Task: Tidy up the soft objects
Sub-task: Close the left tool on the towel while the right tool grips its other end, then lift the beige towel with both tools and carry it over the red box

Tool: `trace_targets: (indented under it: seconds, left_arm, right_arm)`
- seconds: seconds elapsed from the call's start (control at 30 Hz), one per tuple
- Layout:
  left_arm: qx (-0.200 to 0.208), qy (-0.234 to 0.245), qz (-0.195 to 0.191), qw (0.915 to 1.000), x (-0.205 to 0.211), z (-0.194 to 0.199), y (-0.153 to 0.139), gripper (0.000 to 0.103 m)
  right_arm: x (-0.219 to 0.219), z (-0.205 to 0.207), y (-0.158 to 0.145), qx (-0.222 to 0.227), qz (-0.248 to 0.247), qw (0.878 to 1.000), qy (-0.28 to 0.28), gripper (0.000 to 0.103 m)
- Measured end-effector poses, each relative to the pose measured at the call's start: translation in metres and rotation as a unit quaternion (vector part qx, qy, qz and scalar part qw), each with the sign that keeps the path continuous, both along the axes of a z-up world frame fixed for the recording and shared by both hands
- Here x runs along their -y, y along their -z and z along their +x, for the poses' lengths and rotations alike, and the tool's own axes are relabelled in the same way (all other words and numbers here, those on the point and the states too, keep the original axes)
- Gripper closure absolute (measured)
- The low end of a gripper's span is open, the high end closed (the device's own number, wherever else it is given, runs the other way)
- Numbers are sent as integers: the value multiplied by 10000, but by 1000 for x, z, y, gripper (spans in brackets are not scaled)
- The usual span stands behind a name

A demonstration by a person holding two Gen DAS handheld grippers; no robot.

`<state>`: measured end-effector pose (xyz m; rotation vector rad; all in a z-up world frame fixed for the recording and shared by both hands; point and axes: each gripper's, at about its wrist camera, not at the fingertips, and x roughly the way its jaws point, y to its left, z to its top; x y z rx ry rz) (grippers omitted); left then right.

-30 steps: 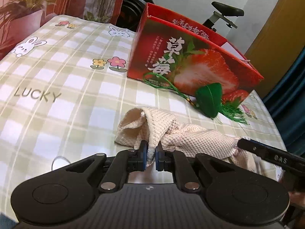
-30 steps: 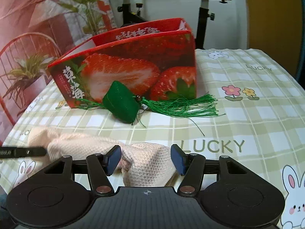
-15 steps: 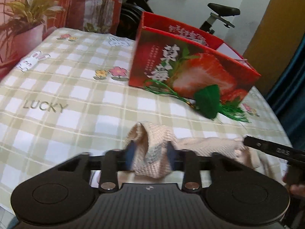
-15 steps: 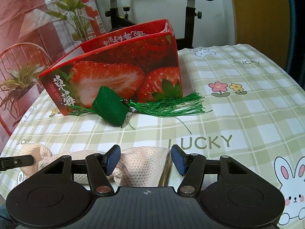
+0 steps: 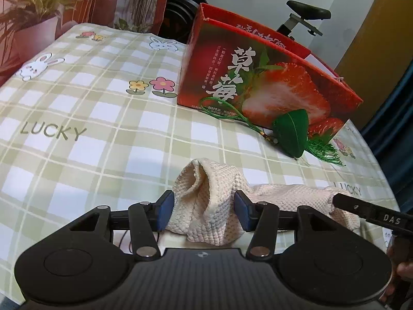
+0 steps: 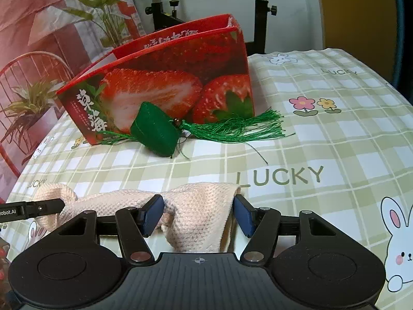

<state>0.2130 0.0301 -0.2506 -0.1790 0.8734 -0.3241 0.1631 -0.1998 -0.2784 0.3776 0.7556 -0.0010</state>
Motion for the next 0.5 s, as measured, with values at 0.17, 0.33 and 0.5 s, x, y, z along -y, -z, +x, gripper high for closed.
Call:
trace_targets:
  seconds: [0.17,0.33,0.5]
  left_arm:
    - [-6,-8,-135,9999,-1,-4,5,52]
    - [25,38,-123,9999,2,-6,6,59]
    - [-18,166,-168,9997,6,-7,7,70]
  right_arm:
    - [-4,1,0,75,-19,9999,-135,64]
    - [-8,0,-1,129,-103,9996,-243,71]
    - [-9,0,-1,150,-110,9995,-252,72]
